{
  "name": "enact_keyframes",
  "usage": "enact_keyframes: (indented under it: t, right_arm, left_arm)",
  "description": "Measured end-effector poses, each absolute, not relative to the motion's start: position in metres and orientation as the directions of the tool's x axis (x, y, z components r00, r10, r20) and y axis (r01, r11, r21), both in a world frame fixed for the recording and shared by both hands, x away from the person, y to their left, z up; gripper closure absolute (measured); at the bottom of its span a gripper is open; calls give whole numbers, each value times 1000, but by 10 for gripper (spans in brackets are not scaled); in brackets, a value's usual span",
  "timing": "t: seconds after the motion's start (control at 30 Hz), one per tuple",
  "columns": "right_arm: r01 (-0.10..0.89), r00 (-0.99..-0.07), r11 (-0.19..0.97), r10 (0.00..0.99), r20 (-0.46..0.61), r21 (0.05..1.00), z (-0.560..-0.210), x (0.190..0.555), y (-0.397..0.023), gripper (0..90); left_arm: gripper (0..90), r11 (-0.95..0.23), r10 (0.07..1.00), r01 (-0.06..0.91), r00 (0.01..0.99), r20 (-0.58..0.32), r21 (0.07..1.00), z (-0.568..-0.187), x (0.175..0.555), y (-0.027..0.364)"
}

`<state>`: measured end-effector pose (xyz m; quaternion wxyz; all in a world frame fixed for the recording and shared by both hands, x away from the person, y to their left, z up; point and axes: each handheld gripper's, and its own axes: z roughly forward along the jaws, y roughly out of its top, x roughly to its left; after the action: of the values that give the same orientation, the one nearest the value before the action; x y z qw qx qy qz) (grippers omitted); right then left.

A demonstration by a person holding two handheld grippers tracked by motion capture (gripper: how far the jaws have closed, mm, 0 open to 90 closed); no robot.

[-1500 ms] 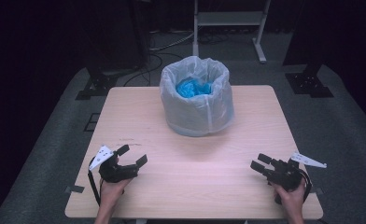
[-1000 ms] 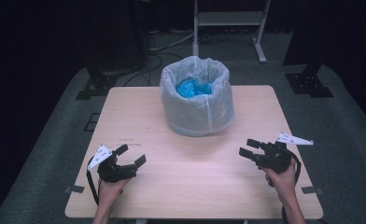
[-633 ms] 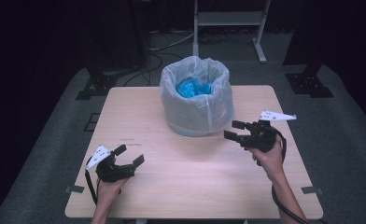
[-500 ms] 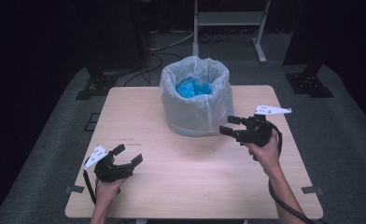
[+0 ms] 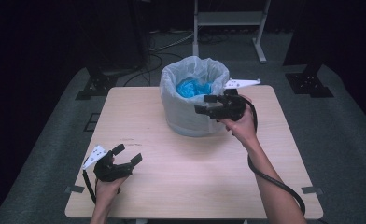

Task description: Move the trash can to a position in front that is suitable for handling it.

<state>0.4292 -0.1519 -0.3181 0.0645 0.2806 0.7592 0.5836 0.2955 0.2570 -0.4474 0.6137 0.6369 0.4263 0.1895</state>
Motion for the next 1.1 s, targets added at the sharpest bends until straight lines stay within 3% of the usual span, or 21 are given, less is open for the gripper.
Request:
enact_keyframes:
  t: [0.37,0.6,0.7,1.1]
  right_arm:
    - [356,-842,306,516,160,883,-314,471,-105,274]
    - [325,-846,408,528,70,853,-315,477,-89,416]
    - [305,-849,478,528,9,823,-314,478,-81,523]
    - [339,-844,570,535,-25,748,-313,480,-67,730]
  left_arm:
    - [7,123,786,301,552,-278,946,-444,295,264]
    - [10,114,786,303,554,-272,946,-442,296,266]
    - [10,112,788,302,554,-270,947,-442,296,266]
    - [22,109,789,296,554,-264,949,-438,296,267]
